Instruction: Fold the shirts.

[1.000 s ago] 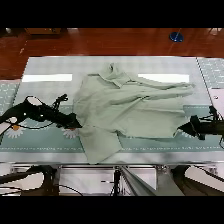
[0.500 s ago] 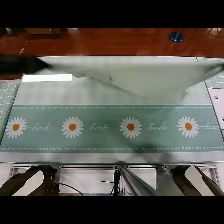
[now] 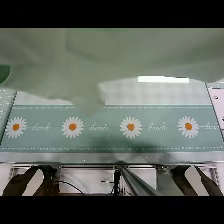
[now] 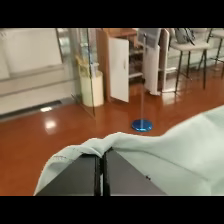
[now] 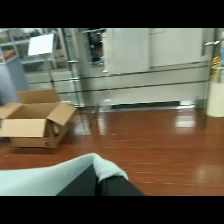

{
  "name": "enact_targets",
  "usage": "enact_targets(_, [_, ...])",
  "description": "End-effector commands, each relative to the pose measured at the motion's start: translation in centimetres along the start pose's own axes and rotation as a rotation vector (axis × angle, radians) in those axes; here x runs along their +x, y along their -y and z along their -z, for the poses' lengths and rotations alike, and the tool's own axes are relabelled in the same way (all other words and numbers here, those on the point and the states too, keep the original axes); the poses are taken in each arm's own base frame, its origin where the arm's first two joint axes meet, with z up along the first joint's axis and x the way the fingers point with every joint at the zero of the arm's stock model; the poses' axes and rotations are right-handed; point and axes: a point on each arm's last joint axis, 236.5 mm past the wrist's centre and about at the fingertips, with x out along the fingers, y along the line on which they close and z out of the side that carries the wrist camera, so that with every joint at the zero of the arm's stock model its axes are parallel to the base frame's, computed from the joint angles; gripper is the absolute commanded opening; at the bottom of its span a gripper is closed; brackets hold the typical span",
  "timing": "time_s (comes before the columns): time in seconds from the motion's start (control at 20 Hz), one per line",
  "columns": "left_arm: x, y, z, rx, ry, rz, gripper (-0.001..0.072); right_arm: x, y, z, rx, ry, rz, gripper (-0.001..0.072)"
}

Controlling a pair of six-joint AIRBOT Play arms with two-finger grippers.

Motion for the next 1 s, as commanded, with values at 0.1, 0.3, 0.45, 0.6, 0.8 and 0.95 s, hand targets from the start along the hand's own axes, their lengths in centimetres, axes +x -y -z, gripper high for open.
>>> enact_targets(0.1, [-8.2,0.9,0.1,0.084,-0.033,-0.249,0.0032,-4.7,-4.7,1.4,-0.067,-0.058,0.085,0.0021])
enact_targets(0.3, [-11.3,1.7,1.9,0.045,-0.085,-0.316,0.0033,-6.1,-5.6,3.5,-0.088,-0.131,0.117,0.0021])
enact_targets(0.45, [-10.7,1.2,6.8,-0.02,-0.296,-0.296,0.0033,-7.2,-3.9,8.4,-0.046,-0.351,0.172,0.0021])
enact_targets(0.6, [-9.4,-0.2,12.6,-0.114,-0.522,-0.265,0.0032,-7.8,-3.0,9.1,-0.059,-0.384,0.192,0.0021])
enact_targets(0.8, [-5.9,-2.6,19.5,-0.244,-0.732,-0.194,0.0032,-6.3,1.8,13.7,0.039,-0.56,0.216,0.002])
enact_targets(0.95, [-1.6,-6.0,24.3,-0.343,-0.815,-0.178,0.0032,-3.2,6.9,21.3,0.19,-0.795,0.22,0.0021])
